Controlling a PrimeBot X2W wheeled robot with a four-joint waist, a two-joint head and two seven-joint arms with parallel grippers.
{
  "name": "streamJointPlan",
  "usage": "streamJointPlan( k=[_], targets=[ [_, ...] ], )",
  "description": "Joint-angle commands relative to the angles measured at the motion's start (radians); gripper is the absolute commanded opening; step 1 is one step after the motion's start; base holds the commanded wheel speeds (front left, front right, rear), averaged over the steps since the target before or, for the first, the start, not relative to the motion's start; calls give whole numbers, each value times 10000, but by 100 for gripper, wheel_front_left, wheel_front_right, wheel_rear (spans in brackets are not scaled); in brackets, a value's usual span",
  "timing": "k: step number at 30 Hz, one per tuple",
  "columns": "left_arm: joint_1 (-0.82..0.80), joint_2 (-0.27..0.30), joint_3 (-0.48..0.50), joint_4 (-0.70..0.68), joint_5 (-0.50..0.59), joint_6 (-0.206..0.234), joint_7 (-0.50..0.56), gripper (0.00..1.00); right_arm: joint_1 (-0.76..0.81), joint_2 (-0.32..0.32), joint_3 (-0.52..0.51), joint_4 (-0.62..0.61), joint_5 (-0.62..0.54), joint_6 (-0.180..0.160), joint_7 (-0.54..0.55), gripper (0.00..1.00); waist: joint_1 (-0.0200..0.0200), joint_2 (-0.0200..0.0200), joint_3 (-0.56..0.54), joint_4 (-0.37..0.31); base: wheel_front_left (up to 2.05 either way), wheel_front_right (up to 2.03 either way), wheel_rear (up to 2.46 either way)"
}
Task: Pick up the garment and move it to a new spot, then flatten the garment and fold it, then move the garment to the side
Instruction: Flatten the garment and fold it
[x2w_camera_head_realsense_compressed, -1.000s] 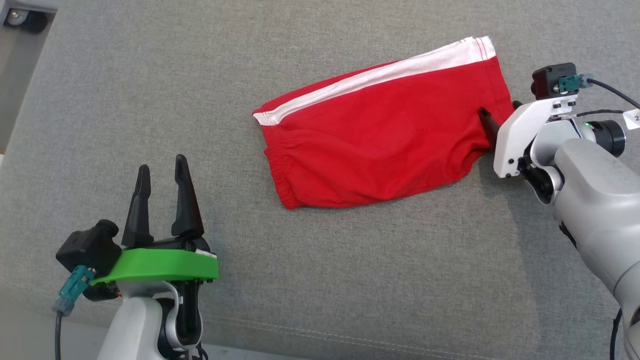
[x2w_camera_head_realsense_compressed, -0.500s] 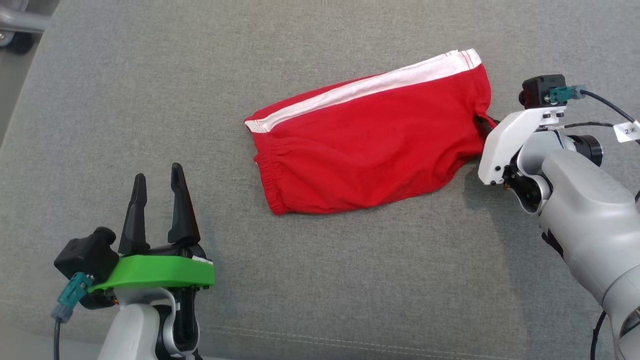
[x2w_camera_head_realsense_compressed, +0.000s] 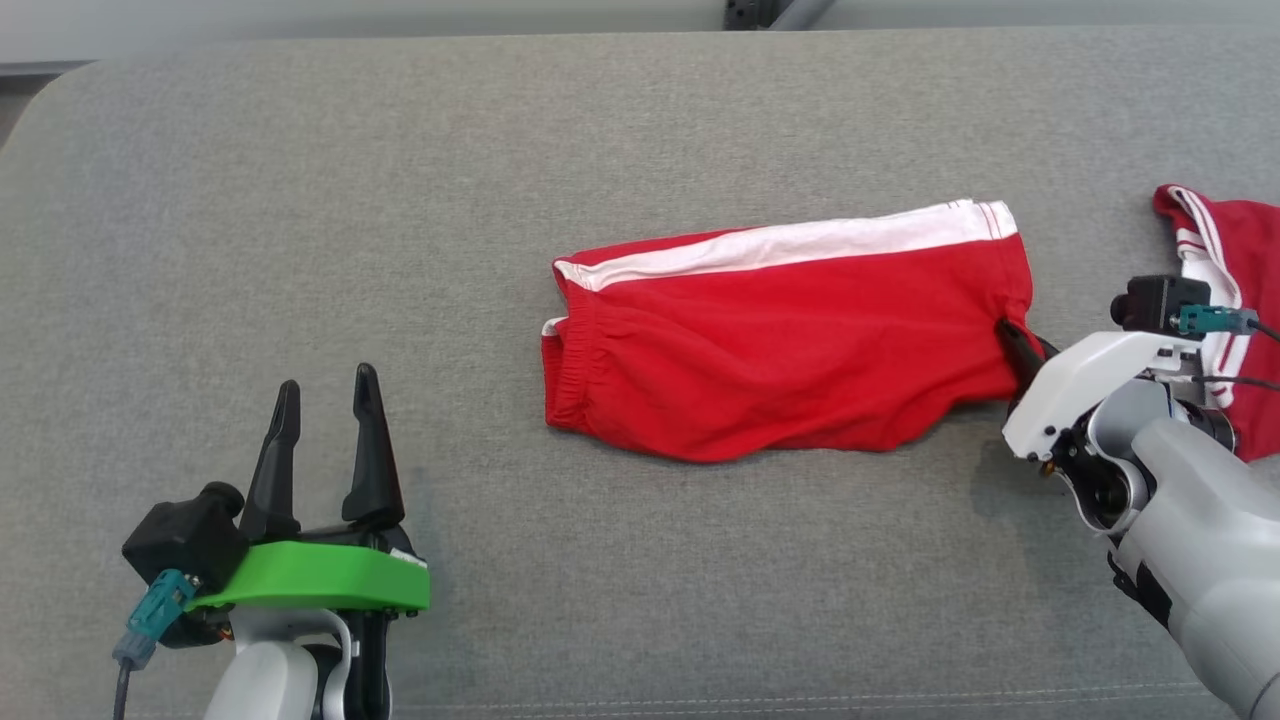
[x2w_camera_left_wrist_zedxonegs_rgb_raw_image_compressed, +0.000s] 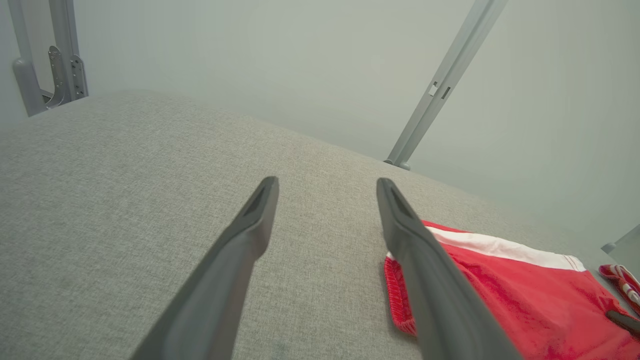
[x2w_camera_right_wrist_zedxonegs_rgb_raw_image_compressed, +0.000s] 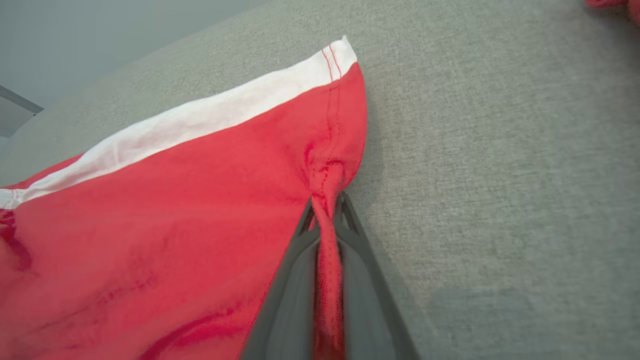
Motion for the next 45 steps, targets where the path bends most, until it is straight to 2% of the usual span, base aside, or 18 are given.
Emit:
streamJointPlan(
  k=[1, 13, 24, 30, 37, 45],
  targets=[
    [150, 72, -4, -37, 32, 66, 17, 100, 168, -89, -4, -30, 10, -15, -73, 0, 0, 0, -278, -408, 0, 0, 0],
    [370, 220, -241, -157, 287, 229, 144, 100, 1051, -415, -158, -603, -127, -15, -586, 0, 0, 0, -512, -930, 0, 0, 0],
    [294, 169, -351, -20, 256, 235, 91, 100, 333, -253, -136, -1169, -830, -14, -546, 0, 0, 0, -589, -614, 0, 0, 0],
    [349, 68, -390, 80, 202, 214, 21, 100, -167, 291, -6, -1696, -1393, -14, -227, 0, 0, 0, -766, -299, 0, 0, 0],
    [270, -36, -441, 163, 148, 157, -59, 100, -478, 1499, 279, -2220, -1964, -12, 326, 0, 0, 0, -771, 205, 0, 0, 0],
    [115, -77, -460, 238, 124, 109, -106, 100, -427, 2225, 649, -1919, -2389, -12, 787, 0, 0, 0, -642, 687, 0, 0, 0]
  ],
)
